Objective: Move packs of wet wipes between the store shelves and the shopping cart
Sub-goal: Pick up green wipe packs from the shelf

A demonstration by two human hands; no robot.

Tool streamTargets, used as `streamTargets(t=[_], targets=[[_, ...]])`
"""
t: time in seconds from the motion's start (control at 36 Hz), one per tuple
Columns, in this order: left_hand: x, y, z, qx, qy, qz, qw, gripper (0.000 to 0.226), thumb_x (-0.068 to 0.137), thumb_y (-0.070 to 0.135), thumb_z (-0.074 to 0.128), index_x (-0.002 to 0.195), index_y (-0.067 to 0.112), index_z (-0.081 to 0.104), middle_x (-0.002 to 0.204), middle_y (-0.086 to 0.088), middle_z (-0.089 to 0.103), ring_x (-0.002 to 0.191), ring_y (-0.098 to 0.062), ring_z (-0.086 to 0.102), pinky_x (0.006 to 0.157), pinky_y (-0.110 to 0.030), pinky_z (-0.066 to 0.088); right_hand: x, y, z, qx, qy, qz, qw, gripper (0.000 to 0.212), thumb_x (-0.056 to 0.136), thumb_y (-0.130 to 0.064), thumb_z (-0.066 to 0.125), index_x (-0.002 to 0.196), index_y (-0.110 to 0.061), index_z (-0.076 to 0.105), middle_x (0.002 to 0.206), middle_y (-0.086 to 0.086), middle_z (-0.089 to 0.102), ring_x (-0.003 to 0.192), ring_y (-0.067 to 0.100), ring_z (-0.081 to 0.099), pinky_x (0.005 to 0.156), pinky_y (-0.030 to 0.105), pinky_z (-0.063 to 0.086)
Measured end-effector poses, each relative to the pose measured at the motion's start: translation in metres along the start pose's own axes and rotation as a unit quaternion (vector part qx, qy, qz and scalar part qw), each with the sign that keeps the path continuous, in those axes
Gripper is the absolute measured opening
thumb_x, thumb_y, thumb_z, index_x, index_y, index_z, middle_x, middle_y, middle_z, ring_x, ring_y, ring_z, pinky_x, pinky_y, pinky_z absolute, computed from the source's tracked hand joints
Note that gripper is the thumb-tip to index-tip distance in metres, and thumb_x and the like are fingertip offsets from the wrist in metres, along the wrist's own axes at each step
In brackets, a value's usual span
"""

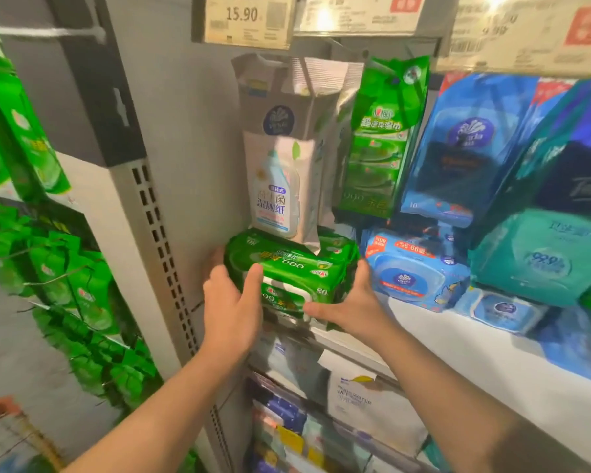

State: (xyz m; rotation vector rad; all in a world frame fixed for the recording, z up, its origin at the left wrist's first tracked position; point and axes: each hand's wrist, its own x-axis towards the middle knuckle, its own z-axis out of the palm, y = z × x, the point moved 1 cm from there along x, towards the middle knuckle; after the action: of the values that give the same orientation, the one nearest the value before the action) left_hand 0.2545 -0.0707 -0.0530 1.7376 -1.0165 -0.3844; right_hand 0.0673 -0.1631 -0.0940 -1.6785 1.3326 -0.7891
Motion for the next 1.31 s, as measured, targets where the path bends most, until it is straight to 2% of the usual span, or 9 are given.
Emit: streamTargets(t=[0.17,0.42,0.58,0.69,0.81,0.92,1.03,1.14,1.31], targets=[[0.000,-0.002,0.007,-0.133,0.077,-0.056,0.987,0.053,0.102,0.035,0.049,0.150,0.015,0.039,0.145,-0.005,0.049,0.128,-0.016,0.045,0.101,-0.023,0.029,0.008,0.008,0.009,0.039,0.003,-0.059,0.997,0.160,0.027,-0.071,0.095,0.142,-0.069,-0.017,0.164,-0.015,0.018,0.151,0.010,0.026,0.123,0.045,0.031],[0.016,0.004,0.011,-0.164,0.024,-0.195,0.967,0.044,0.100,0.047,0.043,0.085,0.010,0.061,0.100,-0.009,0.057,0.093,-0.027,0.050,0.083,-0.035,0.035,0.004,0.004,0.006,0.006,0.047,-0.098,0.994,0.152,0.040,-0.062,0.092,0.156,-0.044,-0.005,0.145,-0.027,0.013,0.150,0.013,0.020,0.125,0.043,0.026],[0.029,0.003,0.012,-0.218,-0.040,-0.220,0.950,0.058,0.071,0.075,0.053,0.086,0.021,0.067,0.109,0.001,0.067,0.103,-0.023,0.062,0.103,-0.042,0.045,0.009,0.015,0.009,0.077,0.019,-0.077,0.994,0.150,0.035,-0.062,0.099,0.147,-0.067,-0.001,0.157,-0.010,0.034,0.144,0.014,0.040,0.115,0.051,0.041],[0.037,-0.005,0.023,-0.237,-0.111,-0.238,0.935,0.080,0.050,0.091,0.063,0.099,0.029,0.078,0.105,0.000,0.076,0.103,-0.025,0.070,0.103,-0.048,0.047,0.000,0.016,0.001,0.105,0.019,-0.092,0.990,0.147,0.043,-0.043,0.102,0.156,-0.045,0.009,0.151,-0.012,0.046,0.138,0.007,0.048,0.114,0.048,0.044],[0.038,0.006,0.023,-0.274,-0.186,-0.214,0.919,0.043,0.080,0.061,0.066,0.103,0.026,0.077,0.097,-0.002,0.078,0.094,-0.024,0.074,0.093,-0.040,0.053,-0.010,0.019,-0.002,0.124,0.020,-0.092,0.988,0.142,0.047,-0.027,0.099,0.158,-0.037,0.010,0.147,-0.010,0.050,0.135,0.008,0.052,0.112,0.049,0.046],[0.041,-0.003,0.017,-0.220,-0.261,-0.144,0.929,0.069,0.054,0.074,0.072,0.102,0.026,0.079,0.100,-0.001,0.078,0.097,-0.021,0.074,0.101,-0.039,0.050,-0.025,0.025,-0.013,0.121,0.021,-0.082,0.989,0.144,0.045,-0.032,0.099,0.156,-0.044,0.009,0.146,-0.016,0.050,0.136,0.007,0.051,0.113,0.050,0.045],[0.048,-0.001,0.013,-0.202,-0.351,-0.075,0.911,0.060,0.053,0.059,0.082,0.104,0.029,0.070,0.102,-0.001,0.078,0.095,-0.015,0.075,0.083,-0.026,0.055,-0.040,0.023,-0.025,0.110,0.016,-0.072,0.991,0.148,0.045,-0.034,0.099,0.158,-0.046,0.004,0.149,-0.017,0.048,0.135,0.005,0.052,0.114,0.047,0.044],[0.052,0.000,0.014,-0.192,-0.435,-0.032,0.879,0.085,0.036,0.062,0.094,0.107,0.020,0.071,0.110,-0.006,0.076,0.101,-0.022,0.073,0.088,-0.029,0.057,-0.050,0.014,-0.031,0.098,0.020,-0.064,0.993,0.136,0.057,-0.007,0.098,0.152,-0.044,0.008,0.141,-0.018,0.054,0.121,-0.009,0.057,0.102,0.015,0.048],[0.036,-0.013,0.014,-0.202,-0.452,0.053,0.867,0.089,0.058,-0.004,0.090,0.133,0.020,0.047,0.124,0.000,0.070,0.113,-0.017,0.068,0.083,-0.024,0.056,-0.065,0.009,-0.047,0.101,0.029,-0.032,0.994,0.121,0.065,0.013,0.088,0.150,-0.035,0.018,0.121,-0.027,0.055,0.096,-0.020,0.063,0.077,0.004,0.048]])
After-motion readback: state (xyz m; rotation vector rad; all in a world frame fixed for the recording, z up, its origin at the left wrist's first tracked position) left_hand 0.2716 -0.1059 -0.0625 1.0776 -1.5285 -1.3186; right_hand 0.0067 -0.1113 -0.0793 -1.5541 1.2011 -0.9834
